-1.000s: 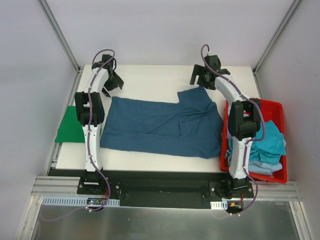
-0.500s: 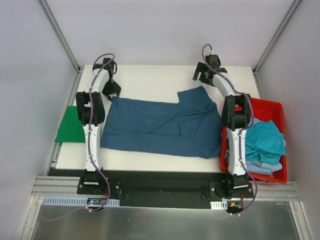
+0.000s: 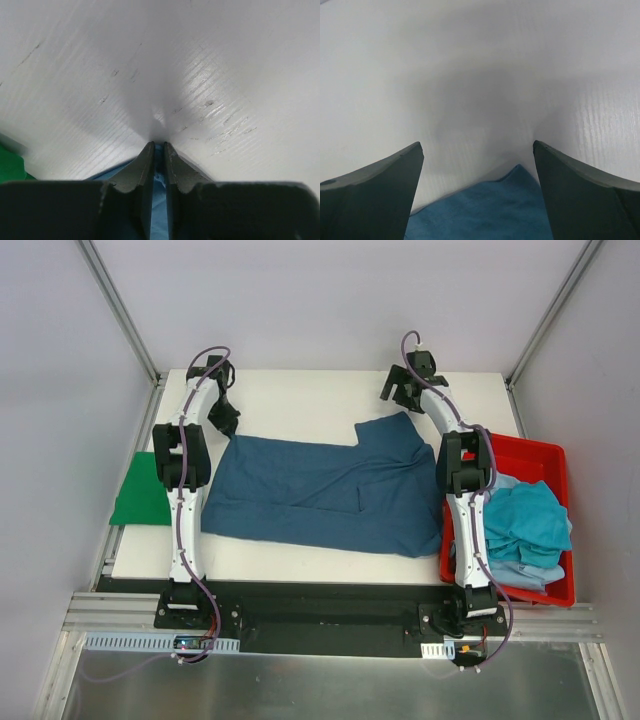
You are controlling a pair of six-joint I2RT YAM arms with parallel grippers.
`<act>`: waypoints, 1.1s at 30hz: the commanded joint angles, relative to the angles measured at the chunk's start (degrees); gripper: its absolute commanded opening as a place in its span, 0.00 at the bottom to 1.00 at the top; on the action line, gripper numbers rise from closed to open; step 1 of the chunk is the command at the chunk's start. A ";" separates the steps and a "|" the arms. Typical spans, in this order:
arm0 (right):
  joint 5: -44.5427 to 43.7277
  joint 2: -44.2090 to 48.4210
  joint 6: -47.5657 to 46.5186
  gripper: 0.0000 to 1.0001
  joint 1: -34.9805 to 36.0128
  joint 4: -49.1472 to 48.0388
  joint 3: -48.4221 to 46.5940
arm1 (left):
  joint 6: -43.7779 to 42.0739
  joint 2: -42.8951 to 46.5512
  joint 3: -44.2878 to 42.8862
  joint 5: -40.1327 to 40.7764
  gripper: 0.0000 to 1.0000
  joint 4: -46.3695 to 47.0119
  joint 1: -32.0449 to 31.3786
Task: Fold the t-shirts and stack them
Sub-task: Grap the side of the flattened tshirt furthest away from the robot with both arms, then fold the other side of the tshirt into a rectangle
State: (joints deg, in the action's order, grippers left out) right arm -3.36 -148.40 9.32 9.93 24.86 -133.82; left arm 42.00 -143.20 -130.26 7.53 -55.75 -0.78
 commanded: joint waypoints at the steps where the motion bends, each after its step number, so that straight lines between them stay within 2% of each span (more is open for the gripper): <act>1: 2.74 1.97 -0.09 0.91 -0.27 6.06 -0.22 | -0.34 0.37 -0.70 0.12 0.09 -2.88 -0.28; 2: 5.18 1.97 -0.88 0.83 -0.35 6.77 -0.21 | -0.34 0.63 -0.61 0.12 0.08 -2.96 -0.37; 5: 5.20 1.27 -2.81 0.74 -0.35 11.42 -1.70 | -0.86 1.25 -0.17 0.20 0.06 -2.96 -0.37; 11: -1.56 0.74 -4.66 0.47 -0.35 16.62 -2.85 | -1.48 2.48 0.44 0.29 0.03 -3.49 -0.19; 14: -2.79 0.04 -5.54 0.28 -0.09 18.20 -4.86 | -1.48 2.83 0.44 -0.15 0.03 -3.58 -0.10; 19: -0.61 -0.05 -8.79 0.00 -0.09 12.34 -6.28 | -2.27 3.45 0.44 -1.29 0.03 -3.75 0.34; 27: 5.18 5.74 -12.75 0.00 -0.27 -4.90 -4.00 | -2.62 5.12 1.06 -1.02 0.00 -4.72 2.88; 33: 10.90 8.65 -16.43 0.00 -0.18 -9.13 -1.36 | -3.15 5.47 0.18 -1.46 0.00 -4.72 3.15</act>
State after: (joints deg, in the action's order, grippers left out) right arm 2.55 -146.98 -3.42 9.74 22.70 -136.66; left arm 40.38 -142.10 -129.47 6.20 -57.74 2.02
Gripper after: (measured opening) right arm 0.014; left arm 0.047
